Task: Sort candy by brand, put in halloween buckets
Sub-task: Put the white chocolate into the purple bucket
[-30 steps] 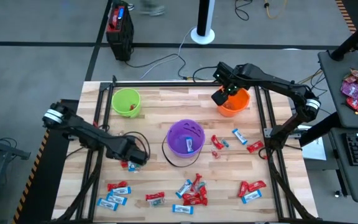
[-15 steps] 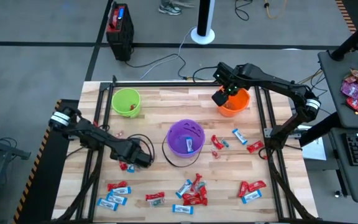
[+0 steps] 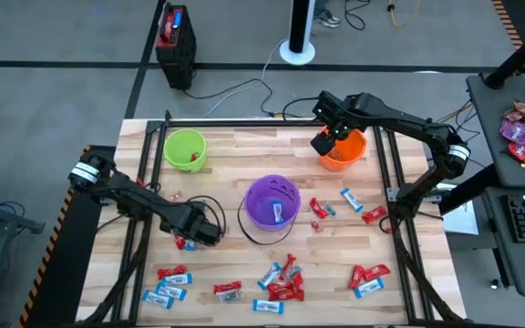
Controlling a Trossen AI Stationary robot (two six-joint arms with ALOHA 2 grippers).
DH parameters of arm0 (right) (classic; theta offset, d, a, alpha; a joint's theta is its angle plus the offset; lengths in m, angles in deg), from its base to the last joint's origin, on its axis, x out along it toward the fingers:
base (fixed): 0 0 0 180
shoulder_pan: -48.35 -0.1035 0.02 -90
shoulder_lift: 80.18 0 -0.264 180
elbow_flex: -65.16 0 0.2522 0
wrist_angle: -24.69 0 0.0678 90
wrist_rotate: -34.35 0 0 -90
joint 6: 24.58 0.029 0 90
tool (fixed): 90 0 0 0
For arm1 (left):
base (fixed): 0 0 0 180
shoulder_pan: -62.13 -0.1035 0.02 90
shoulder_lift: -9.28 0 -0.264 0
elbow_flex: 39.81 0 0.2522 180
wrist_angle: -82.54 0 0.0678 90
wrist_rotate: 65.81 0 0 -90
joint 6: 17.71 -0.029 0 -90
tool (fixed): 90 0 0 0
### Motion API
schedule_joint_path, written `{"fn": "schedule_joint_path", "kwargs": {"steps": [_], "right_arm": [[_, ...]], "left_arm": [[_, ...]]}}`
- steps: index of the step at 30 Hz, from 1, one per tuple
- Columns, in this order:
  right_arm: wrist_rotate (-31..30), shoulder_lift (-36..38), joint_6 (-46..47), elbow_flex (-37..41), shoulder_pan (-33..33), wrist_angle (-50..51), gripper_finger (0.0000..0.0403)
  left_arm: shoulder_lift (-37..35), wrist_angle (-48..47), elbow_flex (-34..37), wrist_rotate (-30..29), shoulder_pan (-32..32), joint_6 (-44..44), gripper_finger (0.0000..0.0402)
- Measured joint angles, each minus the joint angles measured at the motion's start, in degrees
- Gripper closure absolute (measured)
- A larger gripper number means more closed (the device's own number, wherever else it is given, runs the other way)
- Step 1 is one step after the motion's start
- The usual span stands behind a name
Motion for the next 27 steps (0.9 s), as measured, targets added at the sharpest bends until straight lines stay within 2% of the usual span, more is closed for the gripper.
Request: {"fn": "schedule_joint_path", "kwargs": {"steps": [2,6,9,13,17,21,27], "right_arm": [[0.0,0.0,-0.4,0.0,0.0,0.0,0.0174],[0.0,0.0,-0.8,0.0,0.0,0.0,0.0174],[0.0,0.0,-0.8,0.0,0.0,0.0,0.0174],[0.0,0.0,-1.1,0.0,0.0,0.0,0.0174],[0.0,0.0,-1.3,0.0,0.0,0.0,0.0174],[1.9,0.1,-1.5,0.0,-0.1,0.1,0.0174],[2.7,1.1,-1.3,0.0,-0.6,0.8,0.0174]], "left_arm": [[-1.0,-0.1,-0.8,0.0,0.0,-0.8,0.0352],[-3.7,-1.5,-3.3,-0.3,0.1,-2.8,0.0387],[-7.3,-4.4,-7.7,-1.8,0.1,-7.7,0.0386],[-12.9,-8.6,-15.7,-10.3,-0.2,-16.8,0.0386],[-17.8,-7.8,-23.7,-21.6,-1.9,-29.1,0.0390],[-19.0,-5.3,-29.6,-28.5,-5.8,-41.9,0.0392],[-15.2,11.7,-31.2,-28.0,-13.4,-63.3,0.0394]]}}
